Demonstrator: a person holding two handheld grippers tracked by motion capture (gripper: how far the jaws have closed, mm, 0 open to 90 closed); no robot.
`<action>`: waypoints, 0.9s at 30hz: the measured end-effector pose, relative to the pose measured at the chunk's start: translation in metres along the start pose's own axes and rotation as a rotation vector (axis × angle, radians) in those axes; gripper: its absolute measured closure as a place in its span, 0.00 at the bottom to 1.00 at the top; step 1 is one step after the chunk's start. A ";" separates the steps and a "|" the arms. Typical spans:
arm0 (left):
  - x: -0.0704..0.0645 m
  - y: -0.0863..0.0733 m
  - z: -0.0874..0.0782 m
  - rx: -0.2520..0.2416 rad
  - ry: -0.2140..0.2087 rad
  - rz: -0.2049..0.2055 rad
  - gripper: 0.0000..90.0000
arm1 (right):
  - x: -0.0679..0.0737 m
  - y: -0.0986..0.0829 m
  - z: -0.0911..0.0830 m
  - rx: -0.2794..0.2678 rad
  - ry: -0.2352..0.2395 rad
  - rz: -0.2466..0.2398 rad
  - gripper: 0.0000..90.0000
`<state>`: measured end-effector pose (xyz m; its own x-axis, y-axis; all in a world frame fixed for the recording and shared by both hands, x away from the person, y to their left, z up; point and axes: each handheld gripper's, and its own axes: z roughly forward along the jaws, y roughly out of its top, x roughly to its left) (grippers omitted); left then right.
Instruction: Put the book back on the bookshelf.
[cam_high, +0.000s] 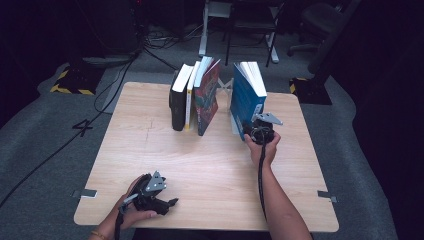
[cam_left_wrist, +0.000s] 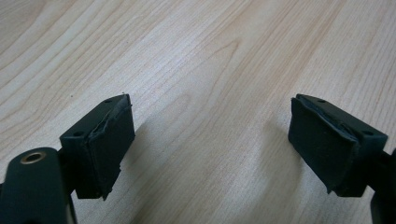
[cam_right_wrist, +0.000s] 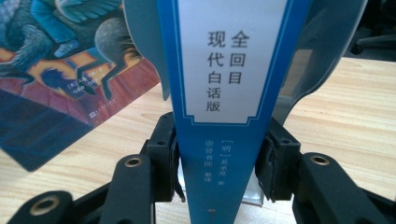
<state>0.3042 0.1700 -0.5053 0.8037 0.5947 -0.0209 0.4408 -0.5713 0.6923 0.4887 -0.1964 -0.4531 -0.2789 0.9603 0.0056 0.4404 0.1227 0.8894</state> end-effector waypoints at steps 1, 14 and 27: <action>0.000 0.000 0.000 0.000 0.000 0.001 0.17 | -0.001 -0.001 -0.001 0.000 0.007 -0.003 0.62; 0.000 0.000 0.000 0.000 0.000 0.000 0.17 | -0.008 -0.027 -0.009 0.032 0.072 -0.007 0.61; 0.000 0.000 0.000 0.000 0.000 -0.001 0.17 | -0.007 -0.020 -0.027 0.056 0.116 -0.136 0.49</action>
<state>0.3042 0.1699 -0.5053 0.8031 0.5955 -0.0213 0.4416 -0.5709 0.6921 0.4585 -0.2121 -0.4580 -0.4339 0.8991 -0.0575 0.4381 0.2663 0.8586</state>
